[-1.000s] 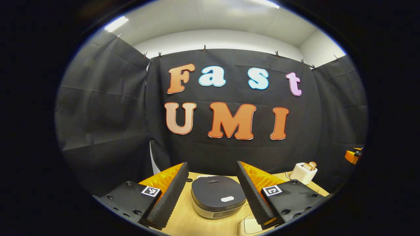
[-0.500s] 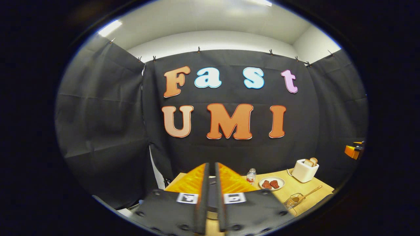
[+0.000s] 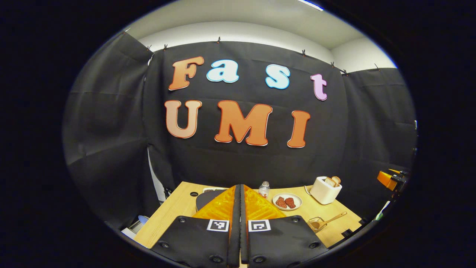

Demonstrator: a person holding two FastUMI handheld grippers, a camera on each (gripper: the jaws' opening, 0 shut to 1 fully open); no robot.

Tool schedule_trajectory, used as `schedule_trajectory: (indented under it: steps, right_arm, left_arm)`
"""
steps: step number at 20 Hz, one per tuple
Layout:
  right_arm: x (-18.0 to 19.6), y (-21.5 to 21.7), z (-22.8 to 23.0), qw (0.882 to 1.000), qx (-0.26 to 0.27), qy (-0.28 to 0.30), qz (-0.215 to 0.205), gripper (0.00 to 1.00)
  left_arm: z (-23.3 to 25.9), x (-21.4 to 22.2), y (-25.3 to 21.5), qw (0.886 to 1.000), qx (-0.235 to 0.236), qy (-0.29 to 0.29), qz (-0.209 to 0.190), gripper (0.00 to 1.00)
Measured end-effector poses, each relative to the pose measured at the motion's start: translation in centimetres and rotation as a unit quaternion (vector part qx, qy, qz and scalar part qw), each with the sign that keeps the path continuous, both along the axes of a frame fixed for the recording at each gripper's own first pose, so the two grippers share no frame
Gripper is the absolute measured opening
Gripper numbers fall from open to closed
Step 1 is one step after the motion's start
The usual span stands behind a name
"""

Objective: Close the left gripper, press the button to open the rice cooker; take a wooden spoon from the chopstick holder with the right hand, scoop a spoonful of rice and pour it into the rice cooker, then put the wooden spoon back into the chopstick holder.

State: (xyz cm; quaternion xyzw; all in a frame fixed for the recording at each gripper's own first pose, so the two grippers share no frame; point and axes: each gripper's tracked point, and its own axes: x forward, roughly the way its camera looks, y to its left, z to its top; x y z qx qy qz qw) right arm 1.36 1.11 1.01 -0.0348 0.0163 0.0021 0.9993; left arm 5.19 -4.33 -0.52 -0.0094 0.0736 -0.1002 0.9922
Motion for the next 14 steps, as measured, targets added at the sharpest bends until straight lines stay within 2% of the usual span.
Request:
schedule_trajectory:
  steps: [1,2,3,6,9,14]
  right_arm:
    - [0.0,-0.1,-0.2,1.000,0.002,0.002,-0.001,0.93]
    - [-0.1,-0.1,-0.3,1.000,0.005,0.005,-0.001,0.97]
    - [-0.2,-0.2,-0.3,1.000,0.009,0.006,-0.003,0.93]
    - [-0.2,-0.6,-0.6,1.000,0.012,0.010,-0.009,0.93]
    - [-0.3,-1.1,-1.1,1.000,0.012,0.016,-0.015,0.93]
    - [-0.2,-1.3,-2.0,0.999,0.008,0.033,-0.018,0.93]
  left_arm:
    - [-0.7,0.6,-0.8,1.000,-0.002,0.006,-0.011,0.06]
    - [-1.4,1.4,-1.1,1.000,-0.004,0.011,-0.013,0.05]
    - [-2.2,2.1,-1.9,0.999,0.000,0.026,-0.022,0.04]
    - [-5.6,4.7,-2.6,0.998,0.004,0.058,-0.030,0.07]
    - [-9.8,6.7,-3.0,0.995,0.005,0.097,-0.033,0.04]
    - [-17.6,8.8,-3.4,0.984,0.026,0.172,-0.040,0.04]
